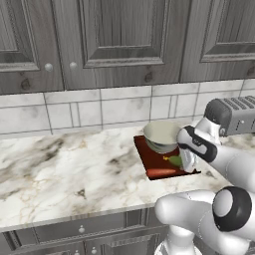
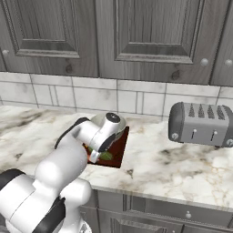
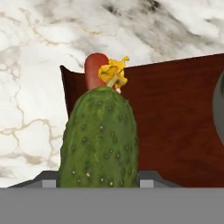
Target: Place the two vegetables and bowl onto the tray for setting up a vegetable dip station.
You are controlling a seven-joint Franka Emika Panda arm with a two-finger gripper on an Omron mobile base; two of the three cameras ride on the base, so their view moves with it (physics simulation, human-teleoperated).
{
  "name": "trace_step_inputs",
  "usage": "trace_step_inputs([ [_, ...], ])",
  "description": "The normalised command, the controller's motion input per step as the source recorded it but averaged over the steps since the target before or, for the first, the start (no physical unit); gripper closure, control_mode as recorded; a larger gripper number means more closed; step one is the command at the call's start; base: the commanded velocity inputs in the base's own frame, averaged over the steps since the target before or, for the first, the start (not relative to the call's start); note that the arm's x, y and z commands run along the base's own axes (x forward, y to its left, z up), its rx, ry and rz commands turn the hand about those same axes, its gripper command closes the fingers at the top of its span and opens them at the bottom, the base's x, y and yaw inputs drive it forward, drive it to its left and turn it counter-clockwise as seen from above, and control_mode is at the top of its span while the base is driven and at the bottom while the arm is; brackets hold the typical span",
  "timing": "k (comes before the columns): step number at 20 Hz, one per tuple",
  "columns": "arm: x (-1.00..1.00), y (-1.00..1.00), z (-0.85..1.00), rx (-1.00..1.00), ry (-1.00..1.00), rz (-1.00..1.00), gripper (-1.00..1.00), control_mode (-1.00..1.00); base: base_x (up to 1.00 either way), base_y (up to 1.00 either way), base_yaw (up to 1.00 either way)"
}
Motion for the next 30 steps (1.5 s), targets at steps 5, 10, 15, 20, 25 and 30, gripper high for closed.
trace_step_inputs([
  [5,0.0,0.03,-0.01,0.05,0.05,0.0,-1.0,-1.0,0.0,0.0,0.0],
  [10,0.0,0.0,-0.02,0.04,0.03,0.0,-1.0,-1.0,0.0,0.0,0.0],
  [15,-0.01,0.0,-0.03,0.04,0.04,0.0,-1.0,-1.0,0.0,0.0,0.0],
  [20,-0.04,0.0,-0.02,0.03,0.03,0.0,-1.0,-1.0,0.0,0.0,0.0],
  [25,-0.07,0.0,0.0,0.03,0.01,0.0,-1.0,-1.0,0.0,0.0,0.0],
  [30,-0.09,0.0,0.13,0.01,0.0,0.0,-1.0,-1.0,0.0,0.0,0.0],
])
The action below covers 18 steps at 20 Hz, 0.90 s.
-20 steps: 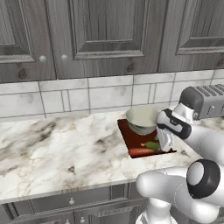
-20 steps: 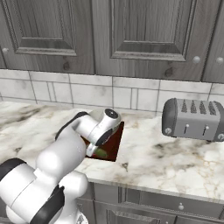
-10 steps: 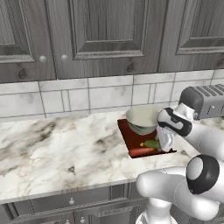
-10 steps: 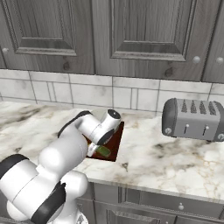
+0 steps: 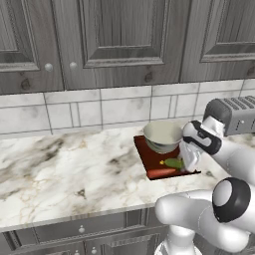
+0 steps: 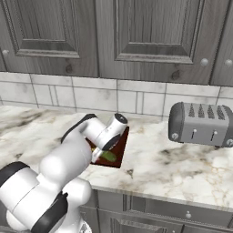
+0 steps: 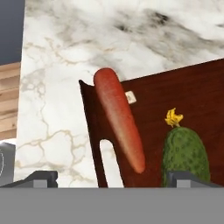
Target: Place the two vegetables and bowl onto the tray for setting up a vegetable dip station.
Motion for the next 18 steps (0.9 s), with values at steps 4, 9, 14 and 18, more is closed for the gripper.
trace_step_inputs([
  [4,-0.19,0.0,0.25,0.0,0.02,0.0,-1.0,-1.0,0.0,0.0,0.0],
  [9,-0.25,0.0,0.25,0.0,0.01,-0.01,-1.0,-1.0,0.0,0.0,0.0],
  [14,-0.35,0.04,0.17,-0.05,0.0,-0.18,-1.0,-1.0,0.0,0.0,0.0],
  [18,-0.36,0.12,0.14,-0.07,0.0,-0.33,-1.0,-1.0,0.0,0.0,0.0],
])
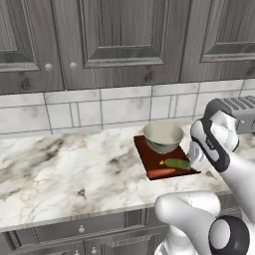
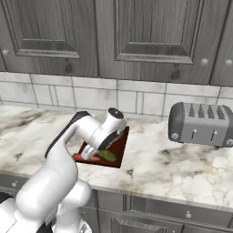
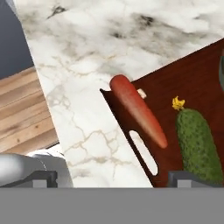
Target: Place the two vegetables and bowl onto the tray for setting up a vegetable dip station.
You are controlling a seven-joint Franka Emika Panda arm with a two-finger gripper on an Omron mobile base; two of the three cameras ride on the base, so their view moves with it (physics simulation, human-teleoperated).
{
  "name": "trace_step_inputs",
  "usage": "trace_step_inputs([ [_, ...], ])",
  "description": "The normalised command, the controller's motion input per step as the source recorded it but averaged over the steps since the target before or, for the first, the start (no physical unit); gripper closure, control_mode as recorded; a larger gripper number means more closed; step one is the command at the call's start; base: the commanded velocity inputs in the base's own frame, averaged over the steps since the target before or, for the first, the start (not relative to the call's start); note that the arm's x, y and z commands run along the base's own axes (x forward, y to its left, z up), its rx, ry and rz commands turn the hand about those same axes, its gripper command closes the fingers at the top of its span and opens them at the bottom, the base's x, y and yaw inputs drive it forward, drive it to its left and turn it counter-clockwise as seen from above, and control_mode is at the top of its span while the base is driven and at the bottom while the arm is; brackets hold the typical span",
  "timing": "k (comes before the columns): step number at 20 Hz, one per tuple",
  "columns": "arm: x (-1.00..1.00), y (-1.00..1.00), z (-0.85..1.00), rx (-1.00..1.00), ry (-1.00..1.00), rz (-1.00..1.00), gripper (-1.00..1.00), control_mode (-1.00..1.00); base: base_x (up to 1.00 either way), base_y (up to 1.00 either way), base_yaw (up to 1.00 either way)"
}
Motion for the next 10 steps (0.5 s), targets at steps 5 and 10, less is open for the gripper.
trace_step_inputs([
  [5,-0.38,0.13,0.13,-0.08,0.0,-0.36,-1.0,-1.0,0.0,0.0,0.0],
  [10,-0.37,0.13,0.15,-0.07,0.0,-0.35,-1.0,-1.0,0.0,0.0,0.0],
])
